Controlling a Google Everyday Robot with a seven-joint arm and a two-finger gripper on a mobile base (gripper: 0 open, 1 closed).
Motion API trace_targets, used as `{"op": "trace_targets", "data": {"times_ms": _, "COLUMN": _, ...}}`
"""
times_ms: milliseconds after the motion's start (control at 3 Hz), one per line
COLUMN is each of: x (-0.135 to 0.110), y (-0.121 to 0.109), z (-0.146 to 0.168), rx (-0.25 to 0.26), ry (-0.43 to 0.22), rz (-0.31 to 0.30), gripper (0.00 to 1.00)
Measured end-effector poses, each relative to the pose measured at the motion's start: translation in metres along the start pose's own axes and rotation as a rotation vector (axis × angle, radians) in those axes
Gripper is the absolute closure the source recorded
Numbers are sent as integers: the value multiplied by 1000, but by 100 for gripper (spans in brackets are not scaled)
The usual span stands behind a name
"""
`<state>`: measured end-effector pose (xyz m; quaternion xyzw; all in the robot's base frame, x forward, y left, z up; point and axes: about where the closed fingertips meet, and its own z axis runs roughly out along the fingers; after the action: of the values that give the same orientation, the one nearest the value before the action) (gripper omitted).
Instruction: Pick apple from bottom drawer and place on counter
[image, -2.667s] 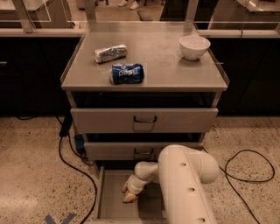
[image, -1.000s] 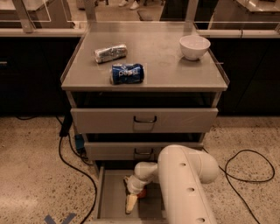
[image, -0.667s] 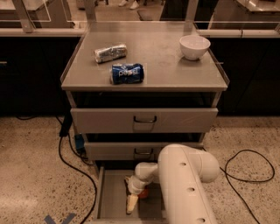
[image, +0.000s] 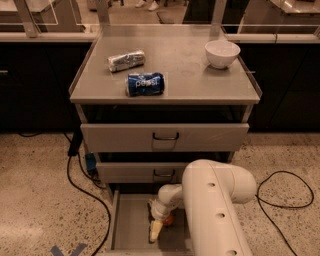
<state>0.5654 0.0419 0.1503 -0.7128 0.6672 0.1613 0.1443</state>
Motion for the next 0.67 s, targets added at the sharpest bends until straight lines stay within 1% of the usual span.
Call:
{"op": "trace_targets", "data": {"times_ms": 333, "x": 12, "y": -5, "z": -19, "rx": 28, "ry": 36, "rz": 16, "gripper": 0}}
{"op": "trace_targets", "data": {"times_ms": 667, "x": 30, "y": -5, "z": -40, "rx": 42, "ry": 80, "rz": 37, "gripper": 0}}
